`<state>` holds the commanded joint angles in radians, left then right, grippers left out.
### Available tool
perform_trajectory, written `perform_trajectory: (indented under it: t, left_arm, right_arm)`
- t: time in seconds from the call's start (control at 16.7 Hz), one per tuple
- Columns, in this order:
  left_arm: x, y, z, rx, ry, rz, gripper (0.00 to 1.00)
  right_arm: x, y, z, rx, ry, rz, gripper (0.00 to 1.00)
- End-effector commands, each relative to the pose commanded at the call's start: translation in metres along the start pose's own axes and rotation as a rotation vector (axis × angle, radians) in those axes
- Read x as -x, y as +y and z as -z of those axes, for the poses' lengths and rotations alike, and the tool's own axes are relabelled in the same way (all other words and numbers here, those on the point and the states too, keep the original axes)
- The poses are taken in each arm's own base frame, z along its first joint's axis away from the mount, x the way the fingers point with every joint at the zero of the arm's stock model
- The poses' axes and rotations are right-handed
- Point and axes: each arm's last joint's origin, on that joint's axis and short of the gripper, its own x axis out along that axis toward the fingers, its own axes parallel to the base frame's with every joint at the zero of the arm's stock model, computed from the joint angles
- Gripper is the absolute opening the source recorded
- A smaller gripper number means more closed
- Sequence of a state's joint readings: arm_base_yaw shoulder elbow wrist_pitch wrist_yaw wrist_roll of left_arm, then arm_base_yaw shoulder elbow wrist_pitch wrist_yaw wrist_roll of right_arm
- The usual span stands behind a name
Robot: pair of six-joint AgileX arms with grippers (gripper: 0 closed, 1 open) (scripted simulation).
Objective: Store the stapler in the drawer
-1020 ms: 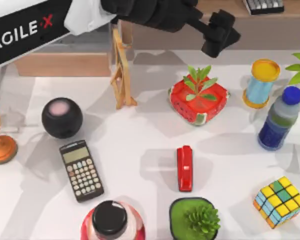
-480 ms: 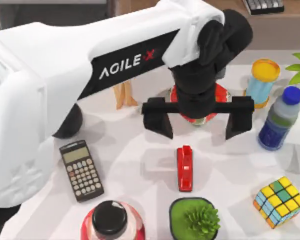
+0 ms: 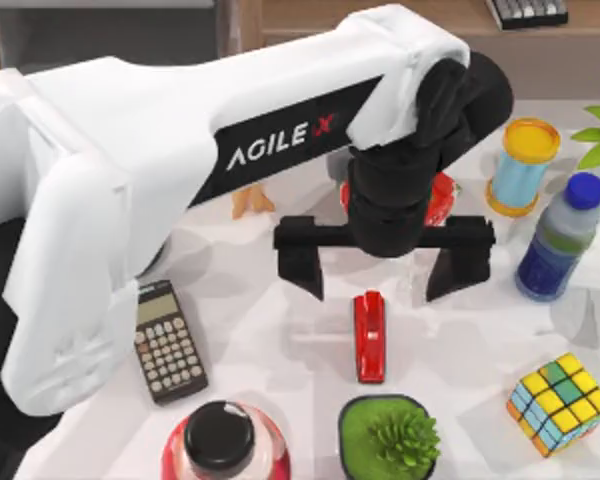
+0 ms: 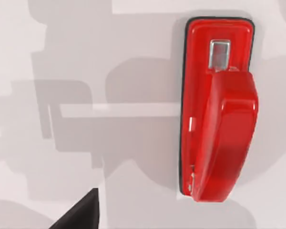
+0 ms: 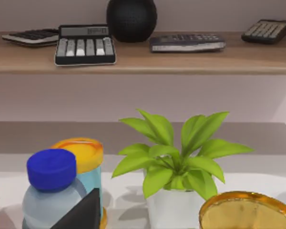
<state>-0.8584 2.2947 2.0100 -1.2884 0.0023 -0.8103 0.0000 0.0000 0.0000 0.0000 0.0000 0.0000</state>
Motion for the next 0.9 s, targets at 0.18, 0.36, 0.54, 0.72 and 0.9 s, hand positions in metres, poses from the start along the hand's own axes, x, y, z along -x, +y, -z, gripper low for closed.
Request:
perform_trajectory:
  t: [0.18, 0.36, 0.54, 0.72, 0.9]
  left_arm:
    - [-0.006, 0.001, -0.001, 0.001, 0.002, -0.002, 1.0]
    - [-0.033, -0.001, -0.002, 0.0, -0.002, 0.002, 1.0]
    - [-0.063, -0.001, -0.001, 0.0, -0.003, 0.003, 1.0]
    - [-0.07, 0.0, 0.0, 0.0, 0.0, 0.0, 1.0]
    - [-0.07, 0.0, 0.0, 0.0, 0.0, 0.0, 0.92]
  right_arm:
    - [0.0, 0.0, 0.0, 0.0, 0.0, 0.0, 1.0]
    - [0.0, 0.0, 0.0, 0.0, 0.0, 0.0, 1.0]
    - [0.0, 0.0, 0.0, 0.0, 0.0, 0.0, 1.0]
    - [0.0, 0.0, 0.0, 0.0, 0.0, 0.0, 1.0]
    - [0.0, 0.0, 0.0, 0.0, 0.0, 0.0, 1.0]
